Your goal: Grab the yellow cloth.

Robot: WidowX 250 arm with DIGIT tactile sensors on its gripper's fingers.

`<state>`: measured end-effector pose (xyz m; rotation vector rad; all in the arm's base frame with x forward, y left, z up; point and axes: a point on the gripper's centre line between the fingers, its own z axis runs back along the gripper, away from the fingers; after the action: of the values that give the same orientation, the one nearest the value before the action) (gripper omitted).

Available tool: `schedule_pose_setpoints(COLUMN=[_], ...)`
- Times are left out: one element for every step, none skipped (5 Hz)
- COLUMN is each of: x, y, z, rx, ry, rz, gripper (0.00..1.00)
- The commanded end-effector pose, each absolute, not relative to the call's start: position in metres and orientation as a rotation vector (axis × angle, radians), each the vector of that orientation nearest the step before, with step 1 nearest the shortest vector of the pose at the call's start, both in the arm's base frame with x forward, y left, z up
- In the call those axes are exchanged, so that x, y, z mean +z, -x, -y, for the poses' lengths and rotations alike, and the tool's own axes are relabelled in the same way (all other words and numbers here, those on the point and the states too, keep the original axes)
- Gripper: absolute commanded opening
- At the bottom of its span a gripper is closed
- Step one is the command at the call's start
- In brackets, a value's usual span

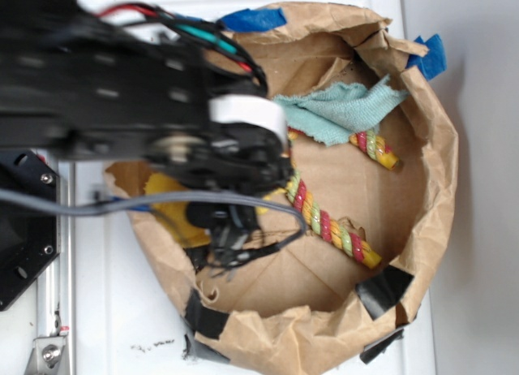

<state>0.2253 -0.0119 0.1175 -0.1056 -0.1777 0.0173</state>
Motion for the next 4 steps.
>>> schedule_pose_setpoints(x=[0.191, 0.2, 0.2, 0.197], y=[-0.217, -0.222, -0.231, -0.244], z=[0.0, -0.002, -0.006, -0.011], rx=[0.156, 0.176, 0.193, 0.21], ry=[0.067, 0.072, 0.075, 0.076], rz=[0.251, 0.233, 0.213, 0.195], gripper=[0.0, 0.0, 0.0, 0.0])
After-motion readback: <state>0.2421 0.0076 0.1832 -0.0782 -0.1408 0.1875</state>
